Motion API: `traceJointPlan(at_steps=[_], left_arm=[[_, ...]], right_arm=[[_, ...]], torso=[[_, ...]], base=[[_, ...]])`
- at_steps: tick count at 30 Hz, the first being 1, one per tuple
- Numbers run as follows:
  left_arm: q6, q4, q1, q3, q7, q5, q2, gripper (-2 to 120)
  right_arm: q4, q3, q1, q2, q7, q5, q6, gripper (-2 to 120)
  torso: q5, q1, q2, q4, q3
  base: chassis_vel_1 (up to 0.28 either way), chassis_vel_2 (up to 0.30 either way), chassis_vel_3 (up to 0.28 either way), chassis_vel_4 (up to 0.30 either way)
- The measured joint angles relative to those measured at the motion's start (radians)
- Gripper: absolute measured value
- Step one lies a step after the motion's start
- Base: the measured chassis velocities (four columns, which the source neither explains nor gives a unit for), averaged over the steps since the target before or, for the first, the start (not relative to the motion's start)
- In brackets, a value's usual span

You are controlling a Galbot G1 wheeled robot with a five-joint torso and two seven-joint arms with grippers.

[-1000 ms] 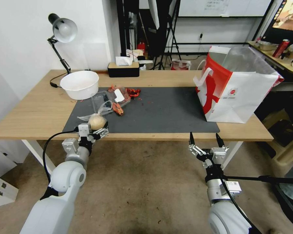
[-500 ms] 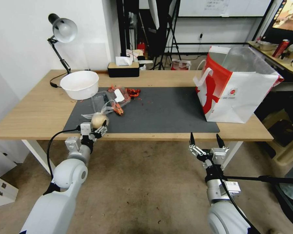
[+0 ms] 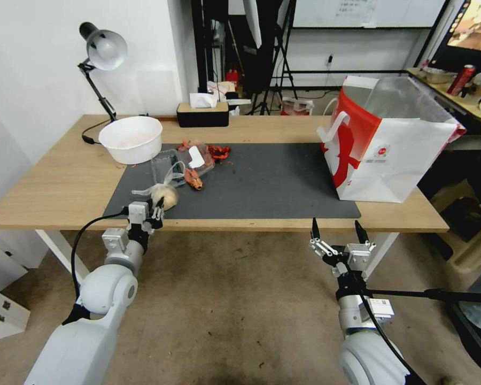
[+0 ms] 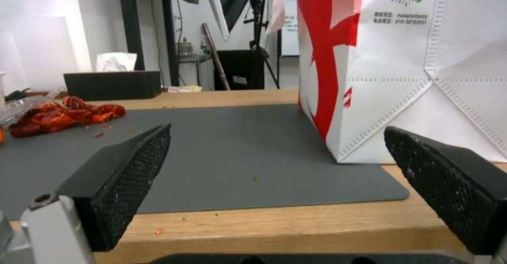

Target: Pick up the trash from the table and place it into the takeout bag.

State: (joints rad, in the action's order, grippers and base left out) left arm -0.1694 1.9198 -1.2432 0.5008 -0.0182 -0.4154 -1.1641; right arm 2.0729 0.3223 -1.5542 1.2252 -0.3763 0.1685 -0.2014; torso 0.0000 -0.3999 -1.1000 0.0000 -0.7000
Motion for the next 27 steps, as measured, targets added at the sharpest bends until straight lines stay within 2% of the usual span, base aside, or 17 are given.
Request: traceJointPlan(at_steps=[3,6,16,18,20,25,27], left_arm=[[0.022,0.01,0.0,0.003,0.022,-0.012,0.009,0],[0.08,0.026,0.005,0.004,0.091,-0.056,0.038,0],[0.156,0.052,0.05,-0.04,0.141,-0.154,0.102,0],[0.171,0.052,0.075,-0.065,0.146,-0.184,0.125,0],[0.193,0.015,0.248,-0.186,0.151,-0.275,0.213,0],[0.193,-0.019,0.343,-0.26,0.146,-0.306,0.233,0],[0.193,-0.047,0.408,-0.319,0.142,-0.326,0.24,0]], right_arm=[[0.0,0.0,0.0,0.001,0.0,0.0,-0.001,100],[-0.001,0.0,0.0,0.008,0.0,0.0,-0.004,100],[0.001,0.002,-0.006,0.014,-0.002,-0.005,-0.005,100],[0.001,0.003,-0.006,0.014,-0.003,-0.005,-0.005,100],[-0.006,0.001,0.005,0.019,-0.004,-0.004,-0.005,100],[-0.012,0.001,0.009,0.026,-0.004,-0.006,-0.005,100],[-0.013,0.002,0.01,0.027,-0.005,-0.008,-0.005,100]], torso=[[0.0001,0.0,0.0,0.0,0.0],[0.0,0.0,0.0,-0.0001,0.0],[0.0,0.0,0.0,0.0,0.0],[0.0,0.0,0.0,0.0,0.0],[0.0002,0.0,0.0,-0.0002,0.0],[0.0001,0.0,0.0,0.0,0.0],[0.0001,0.0,0.0,0.0,0.0]], base=[[0.0,0.0,0.0,0.0],[0.0,0.0,0.0,0.0],[0.0,0.0,0.0,0.0],[0.0,0.0,0.0,0.0],[0.0,0.0,0.0,0.0],[0.0,0.0,0.0,0.0],[0.0,0.0,0.0,0.0]])
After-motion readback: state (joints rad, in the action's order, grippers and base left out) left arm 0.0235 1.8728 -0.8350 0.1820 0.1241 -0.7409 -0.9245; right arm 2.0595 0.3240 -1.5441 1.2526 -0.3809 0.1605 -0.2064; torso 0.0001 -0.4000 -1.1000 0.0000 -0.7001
